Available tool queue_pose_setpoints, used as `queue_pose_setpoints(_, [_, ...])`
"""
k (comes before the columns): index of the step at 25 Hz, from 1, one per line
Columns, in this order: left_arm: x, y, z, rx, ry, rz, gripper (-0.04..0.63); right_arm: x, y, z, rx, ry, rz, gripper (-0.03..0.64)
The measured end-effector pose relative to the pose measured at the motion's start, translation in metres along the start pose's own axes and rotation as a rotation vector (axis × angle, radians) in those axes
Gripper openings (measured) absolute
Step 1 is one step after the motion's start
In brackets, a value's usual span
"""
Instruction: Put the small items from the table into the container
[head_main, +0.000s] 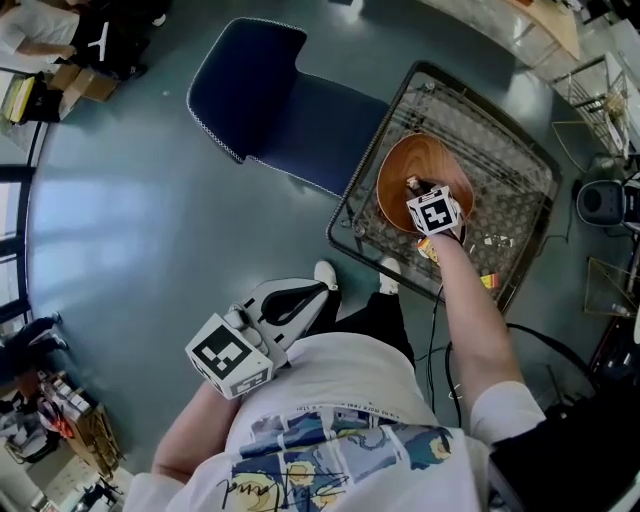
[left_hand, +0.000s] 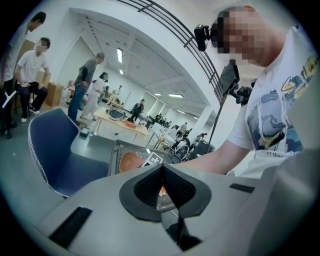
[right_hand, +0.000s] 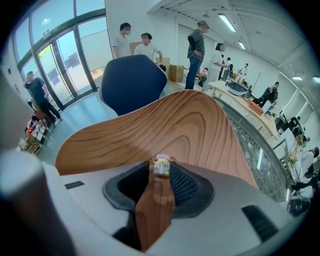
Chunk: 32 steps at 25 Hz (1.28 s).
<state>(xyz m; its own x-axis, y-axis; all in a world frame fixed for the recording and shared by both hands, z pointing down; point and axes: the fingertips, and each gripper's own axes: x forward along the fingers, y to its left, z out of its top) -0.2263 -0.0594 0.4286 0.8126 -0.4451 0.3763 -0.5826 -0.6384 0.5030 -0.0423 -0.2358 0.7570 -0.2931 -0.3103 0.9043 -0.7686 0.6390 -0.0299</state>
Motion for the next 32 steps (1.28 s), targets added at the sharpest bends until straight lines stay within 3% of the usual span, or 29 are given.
queue_pose_setpoints(7, [0.016,-0.019,0.013,0.052,0.004,-0.073,0.009,-0.071,0.001,0.018,-0.014,-0.139,-0.057,0.115])
queue_pose_setpoints(13, [0.045,-0.048,0.02,0.099,0.017,-0.149,0.009,-0.141,0.001,-0.008,-0.015,-0.24,-0.102,0.115])
queue_pose_setpoints(23, [0.097,-0.117,0.013,0.177,0.075,-0.302,0.009,-0.24,0.0,-0.122,0.13,-0.263,-0.186,0.115])
queue_pose_setpoints(32, [0.146,-0.181,0.004,0.242,0.126,-0.401,0.009,-0.28,-0.015,-0.229,0.242,-0.234,-0.256,0.115])
